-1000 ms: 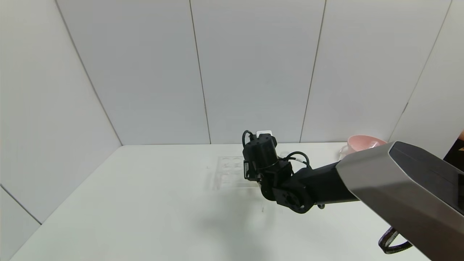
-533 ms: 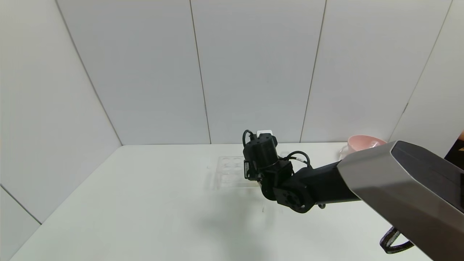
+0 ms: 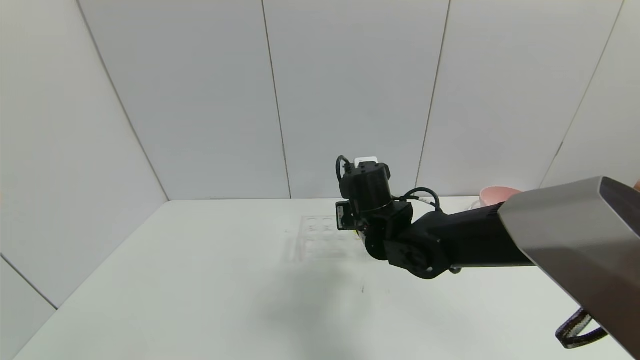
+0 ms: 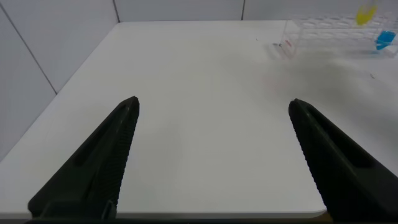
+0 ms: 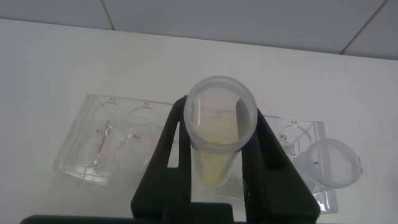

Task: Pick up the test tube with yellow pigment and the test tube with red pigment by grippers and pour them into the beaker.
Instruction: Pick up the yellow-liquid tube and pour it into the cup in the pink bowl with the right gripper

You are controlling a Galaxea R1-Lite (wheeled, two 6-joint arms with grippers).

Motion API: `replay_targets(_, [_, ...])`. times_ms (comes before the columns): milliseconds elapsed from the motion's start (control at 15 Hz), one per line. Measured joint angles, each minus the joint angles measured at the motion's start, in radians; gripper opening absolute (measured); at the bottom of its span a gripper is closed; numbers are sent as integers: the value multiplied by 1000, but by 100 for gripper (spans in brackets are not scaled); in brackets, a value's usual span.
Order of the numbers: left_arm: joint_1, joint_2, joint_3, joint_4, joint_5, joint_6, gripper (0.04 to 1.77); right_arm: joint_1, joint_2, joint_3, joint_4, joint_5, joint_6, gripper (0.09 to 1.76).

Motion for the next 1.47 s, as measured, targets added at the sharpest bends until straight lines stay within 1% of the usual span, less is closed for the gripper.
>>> replay_targets(600, [0,0,0,0,0,0,172,3,-30,6,3,-1,0,52])
replay_targets(733, [0,0,0,0,0,0,172,5,-48,22,12,-1,-2,52])
replay_targets(867, [0,0,0,0,0,0,172,9,-86,66,41,13,-3,52])
replay_targets(1000, [0,0,0,0,0,0,172,9,-146,147,48,80,-5,52])
replay_targets(1200, [0,0,0,0,0,0,172,-9,-271,319,46,231,-36,52])
replay_targets(1333, [0,0,0,0,0,0,172,-48,-356,423,48,333,-66,52])
replay_targets(1467, [0,0,0,0,0,0,172,-118,-445,524,50,458,-126,52])
